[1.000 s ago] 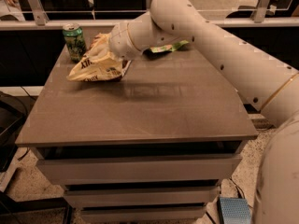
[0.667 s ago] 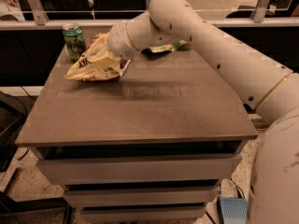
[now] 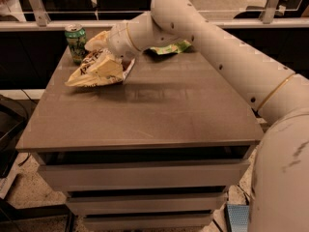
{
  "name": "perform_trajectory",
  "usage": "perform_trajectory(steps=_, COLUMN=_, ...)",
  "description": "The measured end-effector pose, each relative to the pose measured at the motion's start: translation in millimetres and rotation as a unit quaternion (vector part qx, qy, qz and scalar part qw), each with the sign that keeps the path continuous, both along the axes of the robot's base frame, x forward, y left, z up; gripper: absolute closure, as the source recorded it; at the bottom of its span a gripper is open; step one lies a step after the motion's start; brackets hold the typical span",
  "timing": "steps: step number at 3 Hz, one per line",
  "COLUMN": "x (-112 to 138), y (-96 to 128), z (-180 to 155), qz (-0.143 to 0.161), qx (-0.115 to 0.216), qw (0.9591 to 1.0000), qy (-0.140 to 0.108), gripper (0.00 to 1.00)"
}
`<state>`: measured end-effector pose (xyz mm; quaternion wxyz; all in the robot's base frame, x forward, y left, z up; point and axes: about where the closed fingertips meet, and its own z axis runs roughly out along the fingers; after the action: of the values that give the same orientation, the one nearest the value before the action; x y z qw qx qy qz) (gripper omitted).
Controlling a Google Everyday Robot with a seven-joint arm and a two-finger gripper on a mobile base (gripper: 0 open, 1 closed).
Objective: Move brown chip bag near green can
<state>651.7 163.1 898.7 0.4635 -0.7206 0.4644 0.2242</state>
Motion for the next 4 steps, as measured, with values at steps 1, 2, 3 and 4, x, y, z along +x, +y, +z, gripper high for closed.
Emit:
perform_trajectory(steps=1, x=0, y=0, z=3, qz=0.001, qx=0.001, qw=1.0, qy=0.002, gripper=0.0)
perform_trajectory(steps=2, x=0, y=-22, z=20, qz=-0.02, qx=0.008, qw=0.9998, qy=0.005, gripper=0.0)
perform_trajectory(steps=3, x=-12, y=-73, z=45, qz=-0.073, qx=0.001, qw=0.9973, qy=0.005, gripper=0.0)
perform_trajectory(steps=4, x=-42, y=-137, z=67, qz=-0.137, qx=-0.019, qw=0.9904, qy=0.006, gripper=0.0)
